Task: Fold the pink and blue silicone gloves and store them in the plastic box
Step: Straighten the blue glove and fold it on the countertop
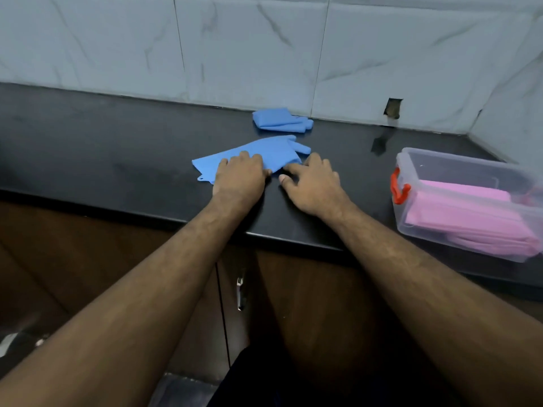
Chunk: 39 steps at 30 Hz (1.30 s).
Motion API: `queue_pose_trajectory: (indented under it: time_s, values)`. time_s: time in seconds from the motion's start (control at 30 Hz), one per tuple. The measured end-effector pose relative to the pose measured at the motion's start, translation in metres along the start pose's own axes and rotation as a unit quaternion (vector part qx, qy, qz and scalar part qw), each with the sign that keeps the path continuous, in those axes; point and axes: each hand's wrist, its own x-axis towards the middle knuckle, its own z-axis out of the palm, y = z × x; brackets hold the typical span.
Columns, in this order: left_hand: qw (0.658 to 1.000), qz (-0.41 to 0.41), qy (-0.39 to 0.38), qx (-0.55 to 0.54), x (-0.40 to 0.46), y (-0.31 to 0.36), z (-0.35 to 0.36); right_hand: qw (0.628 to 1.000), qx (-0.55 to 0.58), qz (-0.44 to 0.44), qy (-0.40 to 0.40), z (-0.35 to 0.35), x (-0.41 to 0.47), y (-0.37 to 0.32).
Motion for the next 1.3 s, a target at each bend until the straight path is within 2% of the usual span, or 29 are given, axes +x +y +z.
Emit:
queue_pose_trajectory:
  time_s: [0.13,0.3,0.37,0.43,0.57,0.6,0.63,0.67,0.7,0.73,0.77,0.83,0.9,0.97,1.07,1.13,1.23,1.3]
  values:
    - [0.996,0.022,0.072,0.043,0.020,0.008,0.004,0.999,0.035,-0.024,0.006,0.003,0.018,0.007]
    - [0.980,0.042,0.133,-0.139,0.036,0.008,0.002,0.983,0.178,-0.035,-0.005,0.003,0.039,0.007]
    - [0.956,0.069,0.136,-0.249,0.040,0.009,0.003,0.973,0.232,-0.016,0.008,0.003,0.048,0.006]
    - [0.914,0.084,0.175,-0.356,0.045,0.008,0.005,0.956,0.294,0.004,0.022,0.003,0.056,0.005]
    - [0.847,0.009,0.241,-0.474,0.059,0.007,0.011,0.920,0.388,-0.029,0.041,0.002,0.066,-0.002]
    - [0.823,-0.024,0.224,-0.522,0.063,0.007,0.014,0.912,0.405,-0.039,0.042,0.003,0.067,-0.004]
    - [0.785,-0.058,0.177,-0.591,0.067,0.007,0.013,0.906,0.418,-0.043,0.041,0.003,0.068,-0.005]
    - [0.726,-0.091,0.099,-0.674,0.070,0.007,0.011,0.904,0.423,-0.044,0.042,0.004,0.068,-0.005]
    - [0.652,-0.115,0.013,-0.750,0.072,0.005,0.009,0.904,0.423,-0.044,0.048,0.004,0.069,-0.005]
    - [0.593,-0.122,-0.055,-0.794,0.073,0.001,0.007,0.906,0.418,-0.037,0.061,0.005,0.071,-0.003]
    - [0.571,-0.112,-0.102,-0.807,0.074,-0.004,0.006,0.906,0.414,-0.028,0.080,0.005,0.071,-0.002]
    - [0.567,-0.076,-0.165,-0.804,0.074,-0.007,0.004,0.899,0.422,-0.020,0.116,0.004,0.073,0.001]
    - [0.547,-0.051,-0.221,-0.806,0.071,-0.006,0.002,0.884,0.449,-0.022,0.126,0.003,0.075,0.002]
    - [0.533,-0.032,-0.264,-0.803,0.066,-0.002,-0.001,0.888,0.436,-0.026,0.143,0.000,0.075,0.003]
    - [0.522,-0.037,-0.296,-0.799,0.061,0.003,-0.007,0.889,0.418,-0.019,0.184,-0.006,0.076,0.004]
    - [0.515,-0.067,-0.283,-0.806,0.061,0.005,-0.009,0.893,0.387,-0.013,0.228,-0.009,0.075,0.005]
    - [0.457,-0.098,-0.259,-0.845,0.063,0.006,-0.011,0.888,0.357,0.018,0.289,-0.014,0.073,0.005]
    - [0.406,-0.098,-0.258,-0.871,0.063,0.005,-0.013,0.878,0.397,0.074,0.255,-0.017,0.073,0.007]
